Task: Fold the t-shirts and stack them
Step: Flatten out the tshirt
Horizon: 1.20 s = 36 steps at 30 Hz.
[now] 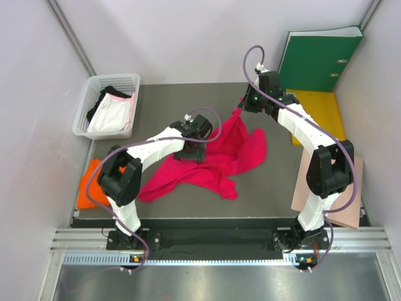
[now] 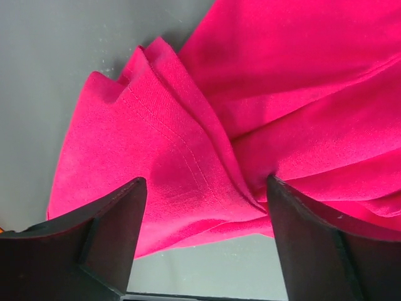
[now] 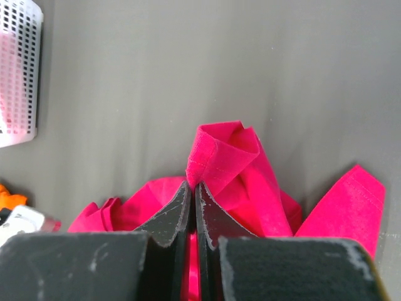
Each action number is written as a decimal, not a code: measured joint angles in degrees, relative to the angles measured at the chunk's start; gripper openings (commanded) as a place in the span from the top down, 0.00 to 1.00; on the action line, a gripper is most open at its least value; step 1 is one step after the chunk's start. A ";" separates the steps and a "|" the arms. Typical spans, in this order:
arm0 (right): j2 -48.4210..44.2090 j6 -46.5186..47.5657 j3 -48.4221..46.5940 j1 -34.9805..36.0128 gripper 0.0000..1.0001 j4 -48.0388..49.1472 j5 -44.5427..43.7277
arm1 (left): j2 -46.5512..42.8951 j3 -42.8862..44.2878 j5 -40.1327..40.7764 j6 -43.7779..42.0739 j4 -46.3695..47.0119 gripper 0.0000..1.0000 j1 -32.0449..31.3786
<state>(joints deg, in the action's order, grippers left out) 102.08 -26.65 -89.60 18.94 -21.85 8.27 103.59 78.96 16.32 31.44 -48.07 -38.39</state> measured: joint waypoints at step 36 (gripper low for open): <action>-16.28 3.26 -4.61 -9.73 1.00 -5.49 -8.37 | -14.82 20.24 20.37 -3.04 -9.53 1.00 20.90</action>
<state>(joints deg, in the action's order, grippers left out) 85.80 -23.40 -94.21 9.21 -27.33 -0.10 88.77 99.20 36.69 28.40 -57.60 -17.50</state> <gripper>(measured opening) 0.011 0.022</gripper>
